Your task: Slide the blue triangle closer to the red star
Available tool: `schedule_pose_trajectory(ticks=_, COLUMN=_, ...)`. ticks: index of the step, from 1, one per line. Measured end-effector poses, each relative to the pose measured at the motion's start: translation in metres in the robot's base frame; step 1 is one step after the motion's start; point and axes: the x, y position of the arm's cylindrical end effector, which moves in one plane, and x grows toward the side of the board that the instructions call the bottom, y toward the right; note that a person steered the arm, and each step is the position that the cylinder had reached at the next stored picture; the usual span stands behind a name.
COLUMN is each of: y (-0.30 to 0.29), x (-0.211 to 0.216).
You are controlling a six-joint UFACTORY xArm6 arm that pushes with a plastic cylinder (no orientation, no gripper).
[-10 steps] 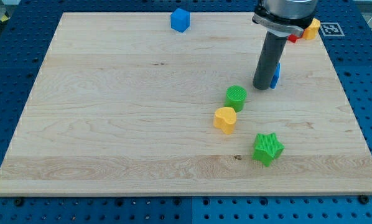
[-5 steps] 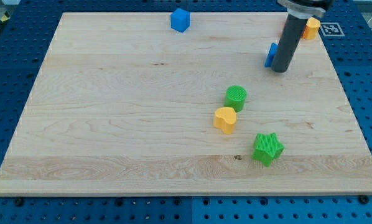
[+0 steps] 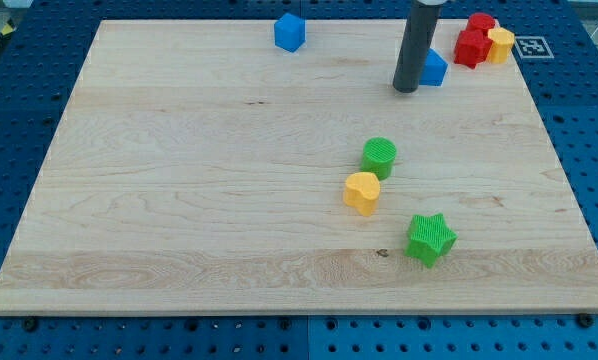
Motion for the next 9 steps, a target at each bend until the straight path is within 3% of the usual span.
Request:
schedule_pose_trajectory(ticks=2, y=0.018, x=-0.023)
schedule_pose_trajectory(ticks=4, y=0.026, x=-0.003)
schedule_pose_trajectory(ticks=7, y=0.044, x=-0.032)
schedule_pose_trajectory(ticks=9, y=0.050, x=0.007)
